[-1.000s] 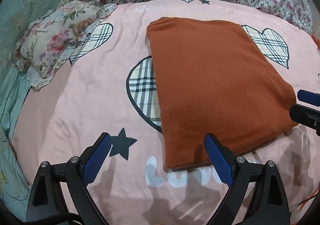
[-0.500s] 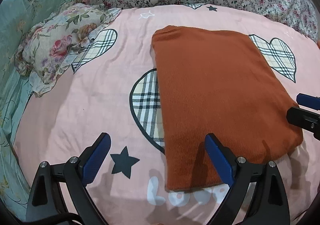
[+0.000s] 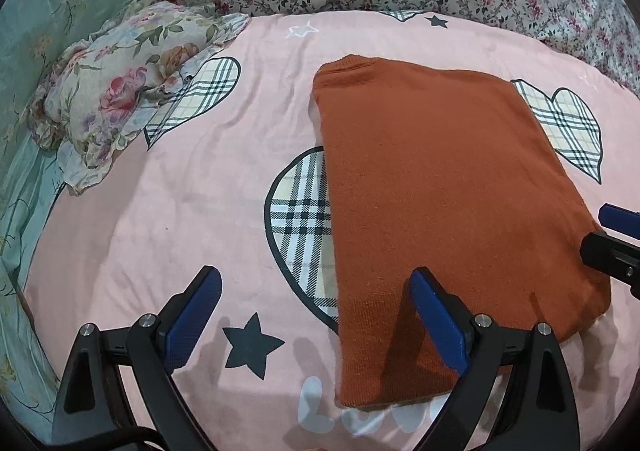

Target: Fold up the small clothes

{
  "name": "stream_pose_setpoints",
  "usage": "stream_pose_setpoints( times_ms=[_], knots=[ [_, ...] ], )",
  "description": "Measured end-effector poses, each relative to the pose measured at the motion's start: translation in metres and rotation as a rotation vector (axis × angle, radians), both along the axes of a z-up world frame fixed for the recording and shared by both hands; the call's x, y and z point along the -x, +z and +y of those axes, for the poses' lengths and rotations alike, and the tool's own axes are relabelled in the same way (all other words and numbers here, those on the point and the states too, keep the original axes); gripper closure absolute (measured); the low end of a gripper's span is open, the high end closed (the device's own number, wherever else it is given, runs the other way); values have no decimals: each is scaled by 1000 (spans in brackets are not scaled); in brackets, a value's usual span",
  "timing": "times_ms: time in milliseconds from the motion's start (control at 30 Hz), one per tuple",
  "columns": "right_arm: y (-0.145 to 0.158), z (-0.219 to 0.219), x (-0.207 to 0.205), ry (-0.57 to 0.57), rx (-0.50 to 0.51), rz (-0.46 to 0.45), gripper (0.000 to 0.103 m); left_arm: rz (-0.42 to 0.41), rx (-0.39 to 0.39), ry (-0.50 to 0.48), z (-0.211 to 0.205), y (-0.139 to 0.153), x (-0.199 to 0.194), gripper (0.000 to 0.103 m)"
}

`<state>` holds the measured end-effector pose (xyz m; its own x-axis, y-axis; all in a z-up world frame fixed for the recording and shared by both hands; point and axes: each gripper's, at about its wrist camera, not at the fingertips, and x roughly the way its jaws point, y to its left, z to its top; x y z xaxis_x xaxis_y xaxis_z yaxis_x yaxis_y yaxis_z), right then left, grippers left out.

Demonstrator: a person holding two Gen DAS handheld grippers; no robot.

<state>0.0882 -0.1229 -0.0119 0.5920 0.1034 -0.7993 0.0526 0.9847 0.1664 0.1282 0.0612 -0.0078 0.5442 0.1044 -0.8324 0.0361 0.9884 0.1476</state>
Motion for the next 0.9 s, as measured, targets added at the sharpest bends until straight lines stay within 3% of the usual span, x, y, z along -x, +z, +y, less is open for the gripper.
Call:
stream_pose_setpoints(
  times_ms=[900],
  knots=[
    [0, 9, 9, 4, -11, -27, 15, -52, 108, -62, -6, 14, 22, 7]
  ],
)
